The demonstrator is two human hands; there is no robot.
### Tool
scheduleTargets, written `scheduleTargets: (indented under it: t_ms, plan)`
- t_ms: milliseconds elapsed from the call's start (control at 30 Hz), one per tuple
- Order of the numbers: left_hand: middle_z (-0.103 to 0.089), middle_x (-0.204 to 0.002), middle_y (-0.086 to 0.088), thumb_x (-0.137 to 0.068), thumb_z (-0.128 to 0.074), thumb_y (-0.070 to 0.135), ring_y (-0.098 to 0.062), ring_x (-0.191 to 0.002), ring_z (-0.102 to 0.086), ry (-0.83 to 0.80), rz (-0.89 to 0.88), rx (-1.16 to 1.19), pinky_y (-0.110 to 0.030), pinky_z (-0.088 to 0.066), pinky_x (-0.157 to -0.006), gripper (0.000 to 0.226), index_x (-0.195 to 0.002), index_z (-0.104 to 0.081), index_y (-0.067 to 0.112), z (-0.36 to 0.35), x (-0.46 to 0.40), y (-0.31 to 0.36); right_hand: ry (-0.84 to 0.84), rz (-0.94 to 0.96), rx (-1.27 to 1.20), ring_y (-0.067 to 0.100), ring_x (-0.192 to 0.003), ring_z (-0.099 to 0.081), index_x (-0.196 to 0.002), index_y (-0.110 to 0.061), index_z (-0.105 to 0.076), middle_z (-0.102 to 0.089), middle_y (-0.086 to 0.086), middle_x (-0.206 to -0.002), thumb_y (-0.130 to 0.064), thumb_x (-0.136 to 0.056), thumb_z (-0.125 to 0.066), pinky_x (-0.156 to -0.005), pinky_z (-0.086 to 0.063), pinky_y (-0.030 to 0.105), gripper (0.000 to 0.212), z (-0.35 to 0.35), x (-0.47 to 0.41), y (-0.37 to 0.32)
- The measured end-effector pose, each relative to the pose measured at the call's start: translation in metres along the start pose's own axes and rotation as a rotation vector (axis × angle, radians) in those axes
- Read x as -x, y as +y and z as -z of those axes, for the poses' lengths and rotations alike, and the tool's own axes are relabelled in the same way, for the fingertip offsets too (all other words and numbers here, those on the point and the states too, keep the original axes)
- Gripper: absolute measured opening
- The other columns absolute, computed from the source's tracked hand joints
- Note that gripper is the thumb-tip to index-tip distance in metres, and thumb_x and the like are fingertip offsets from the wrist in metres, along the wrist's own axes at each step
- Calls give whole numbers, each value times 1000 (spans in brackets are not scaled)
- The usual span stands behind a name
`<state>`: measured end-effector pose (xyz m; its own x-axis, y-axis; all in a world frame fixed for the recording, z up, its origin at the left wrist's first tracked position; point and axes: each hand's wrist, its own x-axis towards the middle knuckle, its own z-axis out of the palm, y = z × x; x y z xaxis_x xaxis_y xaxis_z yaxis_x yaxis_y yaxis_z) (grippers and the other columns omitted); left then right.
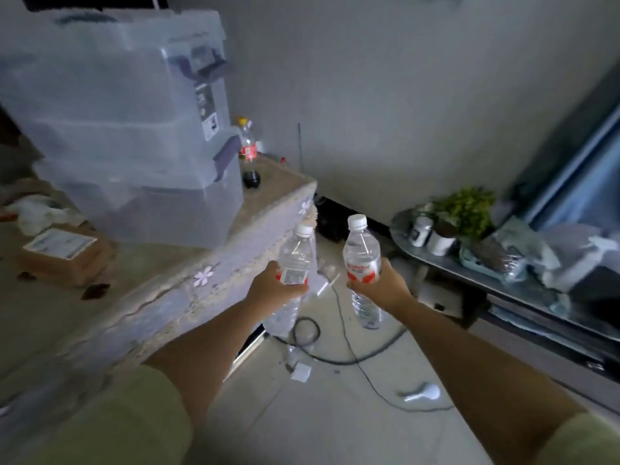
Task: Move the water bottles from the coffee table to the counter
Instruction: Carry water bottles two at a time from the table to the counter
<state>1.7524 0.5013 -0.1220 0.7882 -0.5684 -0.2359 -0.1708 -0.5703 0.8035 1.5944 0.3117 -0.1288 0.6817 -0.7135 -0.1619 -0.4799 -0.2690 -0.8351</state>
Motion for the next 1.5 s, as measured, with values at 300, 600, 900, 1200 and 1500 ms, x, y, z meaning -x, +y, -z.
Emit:
scheduleTargets:
  t_ms: [300, 600, 900, 1200, 1500]
  plan:
    - [-68, -104, 3, -63, -84, 41, -16, -91, -64, -362, -210, -82, -28, -49, -79, 58, -112, -58, 22, -110, -25, 65, 383, -290, -26, 17, -92, -63, -117, -18, -49, -65, -1, -104, -40, -62, -87, -79, -49, 32, 70, 80, 69, 72]
    - [-71, -100, 2, -59, -88, 39, -13, -81, -64, -628, -363, -179, -24, -48, -74, 47, -96, -64, 23, -248, 16, 139, 612, -445, -32, 18, -95, -65, -117, -17, -51, -67, 0, -105, -37, -61, -87, -87, -53, 36, 70, 175, 147, 143]
    - [-69, -109, 4, -59, -89, 39, -16, -97, -64, -826, -509, -186, -27, -49, -85, 66, -115, -59, 21, -402, 90, 244, 765, -512, -29, 20, -98, -65, -119, -15, -50, -66, 3, -109, -33, -65, -87, -91, -54, 42, 68, 310, 214, 219]
    - [-70, -106, -1, -62, -87, 33, -17, -93, -65, -1045, -661, -249, -29, -51, -83, 62, -115, -59, 17, -531, 171, 305, 1050, -643, -215, 25, -102, -63, -124, -13, -47, -64, 5, -112, -30, -66, -86, -95, -52, 47, 73, 393, 306, 285]
    - [-71, -97, 7, -57, -84, 44, -11, -90, -66, -1296, -897, -367, -29, -52, -83, 55, -104, -65, 24, -647, 228, 348, 1264, -715, -296, 2, -76, -59, -95, -23, -51, -62, -6, -87, -13, -72, -83, -73, -54, 24, 40, 448, 349, 341]
